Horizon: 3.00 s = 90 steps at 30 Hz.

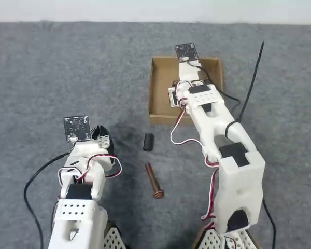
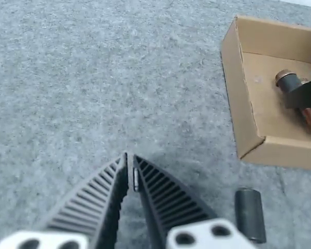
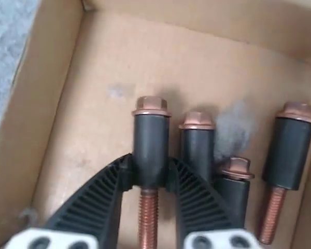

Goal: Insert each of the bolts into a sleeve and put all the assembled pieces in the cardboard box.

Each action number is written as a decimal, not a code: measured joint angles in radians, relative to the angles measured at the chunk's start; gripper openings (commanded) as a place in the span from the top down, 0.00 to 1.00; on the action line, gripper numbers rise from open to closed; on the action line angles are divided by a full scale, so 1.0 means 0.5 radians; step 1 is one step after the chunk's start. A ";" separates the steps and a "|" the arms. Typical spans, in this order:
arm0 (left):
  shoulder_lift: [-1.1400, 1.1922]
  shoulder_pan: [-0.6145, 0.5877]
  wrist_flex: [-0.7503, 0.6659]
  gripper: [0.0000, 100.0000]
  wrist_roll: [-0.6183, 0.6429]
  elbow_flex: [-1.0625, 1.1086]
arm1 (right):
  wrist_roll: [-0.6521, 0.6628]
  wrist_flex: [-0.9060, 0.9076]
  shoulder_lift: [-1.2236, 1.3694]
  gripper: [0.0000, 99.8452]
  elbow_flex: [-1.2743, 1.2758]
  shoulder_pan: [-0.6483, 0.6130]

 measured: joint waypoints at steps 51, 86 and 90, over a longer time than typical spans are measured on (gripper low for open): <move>0.000 0.043 0.000 0.99 -0.003 0.000 | -0.187 1.442 -1.811 0.99 1.065 -0.509; 0.000 0.043 0.000 0.99 -0.003 0.000 | -0.574 -0.037 -1.120 0.90 1.347 -0.838; 0.000 0.043 0.000 0.99 -0.003 0.000 | -0.580 -0.049 -1.034 0.90 1.344 -0.838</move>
